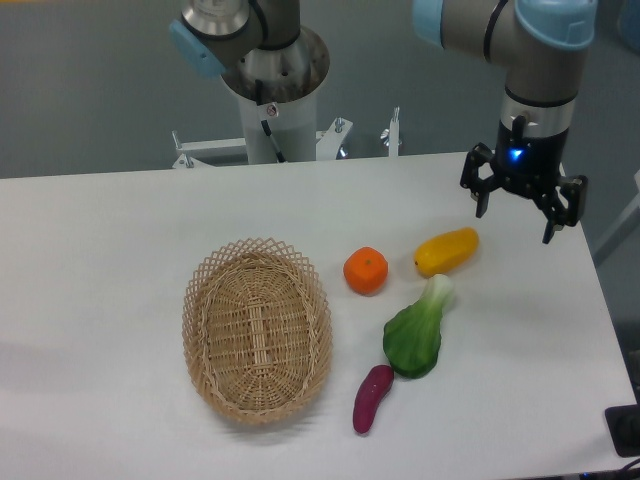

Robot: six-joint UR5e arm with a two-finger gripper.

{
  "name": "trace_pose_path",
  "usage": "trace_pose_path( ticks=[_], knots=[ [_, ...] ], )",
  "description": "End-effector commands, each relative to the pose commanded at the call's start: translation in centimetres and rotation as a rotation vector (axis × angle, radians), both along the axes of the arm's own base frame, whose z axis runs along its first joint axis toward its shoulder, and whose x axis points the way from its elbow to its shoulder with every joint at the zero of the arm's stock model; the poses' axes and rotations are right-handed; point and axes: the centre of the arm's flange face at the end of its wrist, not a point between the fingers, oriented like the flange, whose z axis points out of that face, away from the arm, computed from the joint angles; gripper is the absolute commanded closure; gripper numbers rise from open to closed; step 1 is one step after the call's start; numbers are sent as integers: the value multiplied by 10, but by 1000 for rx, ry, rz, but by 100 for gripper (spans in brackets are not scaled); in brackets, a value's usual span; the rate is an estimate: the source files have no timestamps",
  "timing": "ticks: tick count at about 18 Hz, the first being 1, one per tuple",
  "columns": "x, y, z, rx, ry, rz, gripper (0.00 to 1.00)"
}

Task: Pick up the green vegetable from the table

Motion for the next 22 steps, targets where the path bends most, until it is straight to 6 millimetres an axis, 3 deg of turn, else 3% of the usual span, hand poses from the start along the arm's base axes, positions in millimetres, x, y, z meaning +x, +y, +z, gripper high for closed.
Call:
trace_pose_path(
  ticks=[5, 9, 12, 17, 22],
  knots=[
    [2, 1, -5, -2, -9, -3, 0],
    [7, 0, -25, -13, -44, -2, 0],
    [10, 12, -43, 4, -55, 54, 0],
    [9, 52, -99, 6, -80, 96, 0],
    [1, 54, -143, -52, -117, 52, 0]
  ],
)
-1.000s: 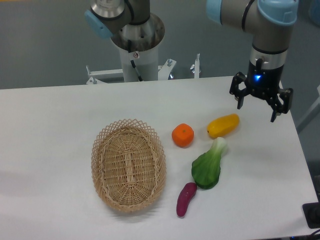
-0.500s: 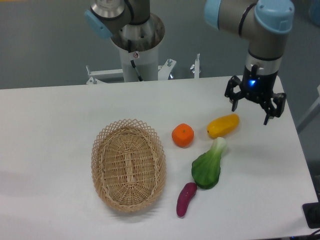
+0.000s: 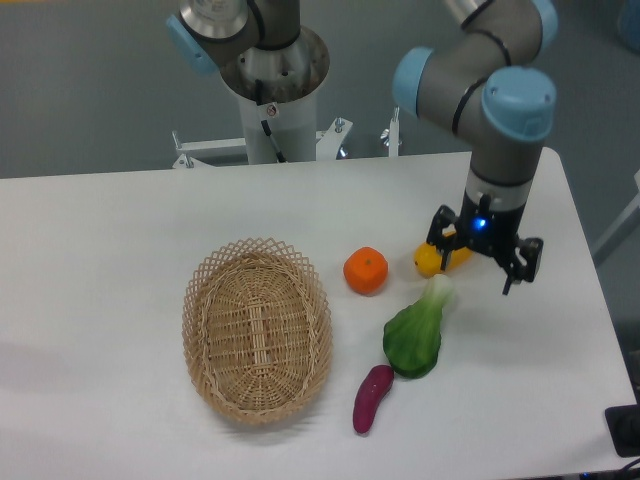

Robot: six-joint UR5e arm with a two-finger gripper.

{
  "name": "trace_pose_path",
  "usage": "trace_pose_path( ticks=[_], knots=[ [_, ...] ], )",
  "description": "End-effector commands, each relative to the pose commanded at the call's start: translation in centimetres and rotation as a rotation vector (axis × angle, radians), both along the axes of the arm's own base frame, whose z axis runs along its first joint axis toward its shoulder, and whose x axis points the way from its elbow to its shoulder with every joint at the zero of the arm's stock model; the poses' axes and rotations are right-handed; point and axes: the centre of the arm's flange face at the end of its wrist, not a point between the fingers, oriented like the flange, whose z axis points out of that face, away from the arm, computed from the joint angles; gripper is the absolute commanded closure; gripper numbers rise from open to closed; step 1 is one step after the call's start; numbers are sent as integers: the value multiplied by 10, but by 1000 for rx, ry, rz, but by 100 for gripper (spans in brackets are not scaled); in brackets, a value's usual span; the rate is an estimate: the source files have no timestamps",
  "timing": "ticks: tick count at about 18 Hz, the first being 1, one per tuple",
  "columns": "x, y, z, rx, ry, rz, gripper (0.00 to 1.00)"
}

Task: Pick up the green vegetable from the table
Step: 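Move the open gripper down toward the leafy top of the bok choy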

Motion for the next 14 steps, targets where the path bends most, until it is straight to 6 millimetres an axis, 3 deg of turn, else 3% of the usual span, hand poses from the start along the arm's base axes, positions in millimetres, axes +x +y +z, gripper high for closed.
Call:
trace_pose_path(
  ticks=[3, 8, 14],
  knots=[
    [10, -7, -25, -48, -23, -79, 0],
    [19, -12, -48, -66, -48, -108, 0],
    [27, -15, -63, -73, -64, -103, 0]
  ],
)
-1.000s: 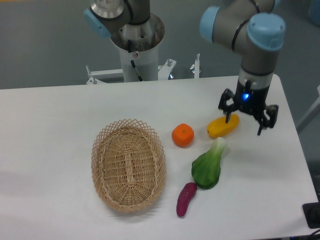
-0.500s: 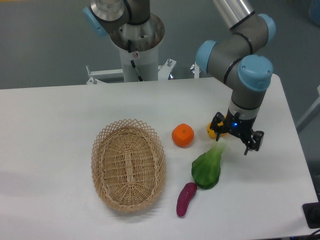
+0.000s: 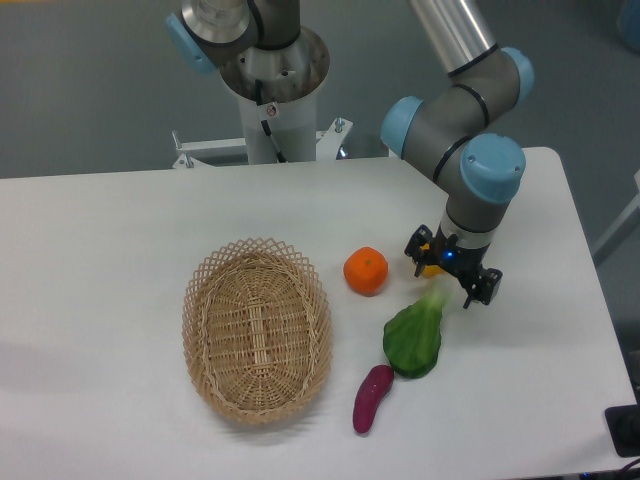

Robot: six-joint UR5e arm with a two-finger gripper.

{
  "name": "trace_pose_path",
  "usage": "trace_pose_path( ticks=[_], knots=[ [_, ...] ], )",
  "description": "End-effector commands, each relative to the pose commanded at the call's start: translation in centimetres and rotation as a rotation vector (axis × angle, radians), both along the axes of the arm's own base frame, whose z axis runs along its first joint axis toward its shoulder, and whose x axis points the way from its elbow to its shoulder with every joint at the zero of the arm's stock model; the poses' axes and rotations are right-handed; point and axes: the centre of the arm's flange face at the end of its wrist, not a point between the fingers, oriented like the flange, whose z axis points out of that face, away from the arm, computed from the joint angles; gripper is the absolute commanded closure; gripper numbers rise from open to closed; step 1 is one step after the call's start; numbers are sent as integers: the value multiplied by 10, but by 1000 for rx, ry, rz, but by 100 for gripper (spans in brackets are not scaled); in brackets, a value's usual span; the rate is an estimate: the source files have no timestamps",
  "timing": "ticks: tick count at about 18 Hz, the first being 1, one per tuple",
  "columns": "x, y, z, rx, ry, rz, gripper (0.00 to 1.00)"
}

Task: Pick up the green vegetable from the table
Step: 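Move the open gripper down toward the leafy top of the bok choy, then close the gripper on the leafy top of the green bok choy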

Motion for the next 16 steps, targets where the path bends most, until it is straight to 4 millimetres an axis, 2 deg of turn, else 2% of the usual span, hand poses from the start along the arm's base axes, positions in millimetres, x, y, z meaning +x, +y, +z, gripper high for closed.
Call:
trace_pose_path(
  ticks=[2, 11, 13, 14, 16],
  knots=[
    [3, 0, -11, -9, -17, 3, 0],
    [6, 3, -24, -66, 16, -6, 1],
    [5, 5, -26, -61, 33, 4, 6],
    [5, 6, -27, -60, 33, 16, 13],
    [5, 7, -27, -57, 33, 45, 32]
  ],
)
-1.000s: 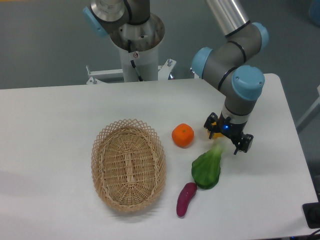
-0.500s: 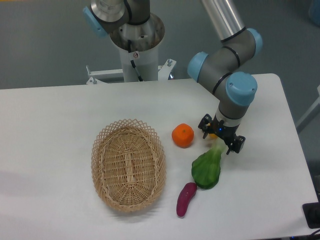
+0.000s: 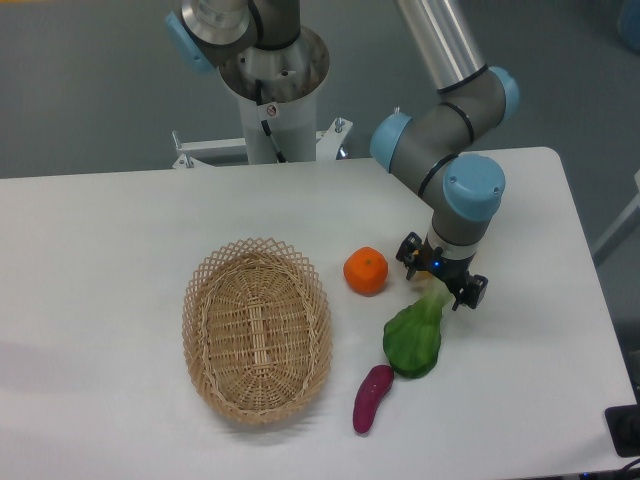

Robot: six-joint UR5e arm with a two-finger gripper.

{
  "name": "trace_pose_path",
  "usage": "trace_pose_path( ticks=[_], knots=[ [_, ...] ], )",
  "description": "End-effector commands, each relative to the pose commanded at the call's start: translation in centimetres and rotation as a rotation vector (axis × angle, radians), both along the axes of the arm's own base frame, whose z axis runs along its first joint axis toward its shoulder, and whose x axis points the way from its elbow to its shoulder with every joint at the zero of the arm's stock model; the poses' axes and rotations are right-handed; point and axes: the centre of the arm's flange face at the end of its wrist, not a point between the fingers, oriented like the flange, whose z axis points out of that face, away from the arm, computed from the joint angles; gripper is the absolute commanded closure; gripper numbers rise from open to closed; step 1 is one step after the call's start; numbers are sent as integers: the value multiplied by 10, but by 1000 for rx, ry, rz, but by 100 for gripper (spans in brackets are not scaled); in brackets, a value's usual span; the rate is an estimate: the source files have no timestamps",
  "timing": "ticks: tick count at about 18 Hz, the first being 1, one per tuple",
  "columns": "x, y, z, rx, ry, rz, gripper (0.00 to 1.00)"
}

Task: Pick up the green vegetable from the table
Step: 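Close the gripper on the leafy top of the green bok choy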

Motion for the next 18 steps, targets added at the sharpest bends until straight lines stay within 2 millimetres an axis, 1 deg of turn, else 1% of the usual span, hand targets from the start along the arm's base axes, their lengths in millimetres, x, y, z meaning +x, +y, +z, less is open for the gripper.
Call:
trace_pose_path(
  ticks=[2, 4, 5, 7, 9, 10, 14, 16, 18],
  knots=[
    [2, 2, 0, 2, 2, 3, 42],
    [1, 3, 2, 4, 6, 3, 46],
    [1, 3, 4, 5, 9, 3, 51],
    [0, 3, 7, 8, 14, 5, 56],
    [0, 3, 8, 10, 17, 5, 63],
    [-1, 4, 10, 11, 20, 9, 65],
    [-3, 5, 15, 20, 28, 1, 65],
    [-9, 8, 23, 28, 44, 3, 65],
    [-12, 6, 30, 35, 56, -2, 65]
  ],
)
